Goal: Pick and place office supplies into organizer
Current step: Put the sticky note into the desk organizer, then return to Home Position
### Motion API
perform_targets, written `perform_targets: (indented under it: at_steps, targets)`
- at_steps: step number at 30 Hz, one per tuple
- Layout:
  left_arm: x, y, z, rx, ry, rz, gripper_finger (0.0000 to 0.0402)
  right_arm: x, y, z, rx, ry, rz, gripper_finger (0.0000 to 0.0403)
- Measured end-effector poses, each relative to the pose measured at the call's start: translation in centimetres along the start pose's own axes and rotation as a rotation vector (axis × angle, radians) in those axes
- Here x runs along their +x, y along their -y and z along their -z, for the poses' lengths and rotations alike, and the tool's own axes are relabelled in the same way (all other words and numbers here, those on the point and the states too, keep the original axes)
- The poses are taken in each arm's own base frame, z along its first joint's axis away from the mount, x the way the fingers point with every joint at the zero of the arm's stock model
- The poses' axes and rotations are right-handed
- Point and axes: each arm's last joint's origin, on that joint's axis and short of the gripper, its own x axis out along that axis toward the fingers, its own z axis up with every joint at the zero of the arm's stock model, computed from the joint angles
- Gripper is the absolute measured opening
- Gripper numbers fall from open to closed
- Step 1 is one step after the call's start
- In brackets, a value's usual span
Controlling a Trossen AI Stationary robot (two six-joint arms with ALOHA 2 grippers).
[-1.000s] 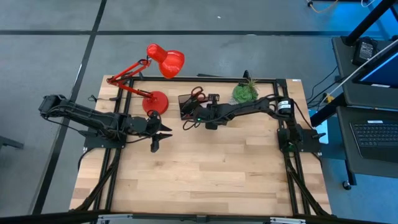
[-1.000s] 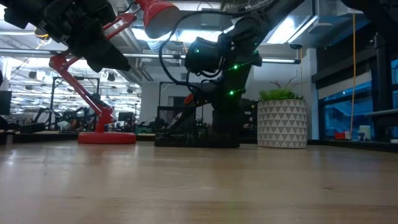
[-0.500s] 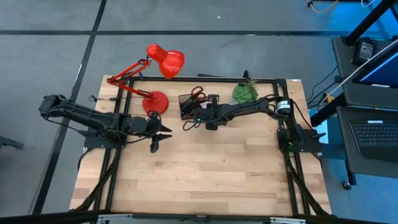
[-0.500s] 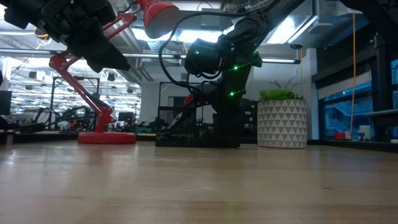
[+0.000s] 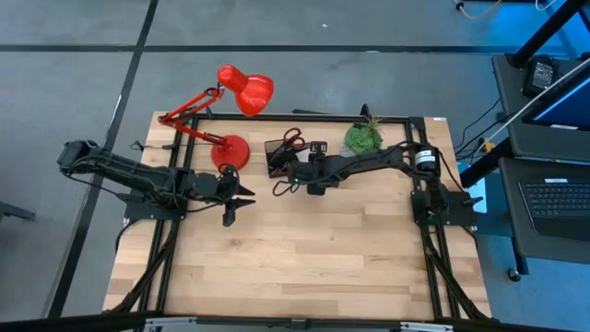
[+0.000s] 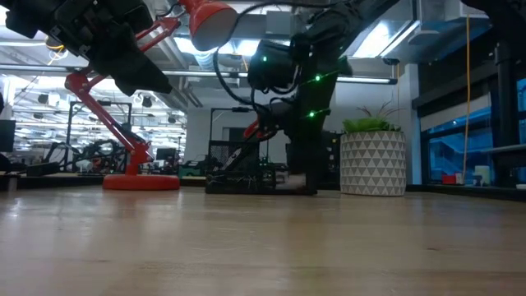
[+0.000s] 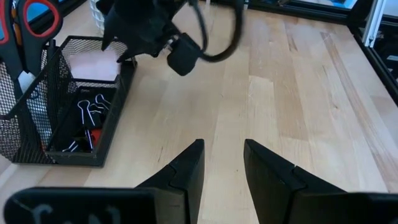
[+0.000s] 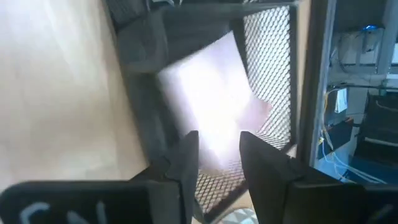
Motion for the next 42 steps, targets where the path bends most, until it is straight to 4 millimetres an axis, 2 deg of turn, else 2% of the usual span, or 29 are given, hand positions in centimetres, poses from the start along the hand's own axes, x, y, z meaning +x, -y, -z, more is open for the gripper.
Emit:
perform_targets:
  at_steps: [4, 10, 14, 20, 23, 26, 29, 36, 42]
  targets:
    - [0.0, 0.0, 0.0, -0.001, 0.001, 0.000, 0.0106, -0.9, 0.0, -0.2, 0.018, 0.025, -0.013, 0.0118]
    - [0.0, 0.0, 0.0, 0.001, 0.001, 0.000, 0.0106, -2.0, 0.1, -0.5, 0.068, 0.021, -0.160, 0.0118]
    - [0.0, 0.0, 0.0, 0.001, 0.001, 0.000, 0.0106, -4.0, 0.4, -0.8, 0.069, -0.032, -0.270, 0.0118]
    - [0.0, 0.0, 0.0, 0.002, -0.001, 0.001, 0.0106, -7.2, 0.8, -2.0, -0.001, -0.004, -0.276, 0.0118]
    - [-0.2, 0.0, 0.2, 0.008, -0.026, 0.014, 0.0106, -8.3, 1.3, -1.7, 0.003, 0.024, -0.286, 0.0118]
    - [-0.5, -0.1, 0.2, 0.009, -0.029, 0.016, 0.0106, -9.4, 2.1, -0.1, 0.033, 0.060, -0.349, 0.0118]
    - [-1.0, -0.1, -0.5, 0.052, 0.040, 0.035, 0.0106, -10.7, 3.0, 2.2, 0.111, 0.167, -0.407, 0.0118]
    - [-4.0, -0.6, -2.0, 0.145, 0.243, 0.197, 0.0106, -13.2, 4.0, 9.6, 0.337, 0.449, -0.408, 0.0118]
    - [-6.4, -2.3, -0.5, 0.107, 0.381, 0.164, 0.0106, -14.1, 3.7, 15.1, 0.414, 0.676, -0.438, 0.0118]
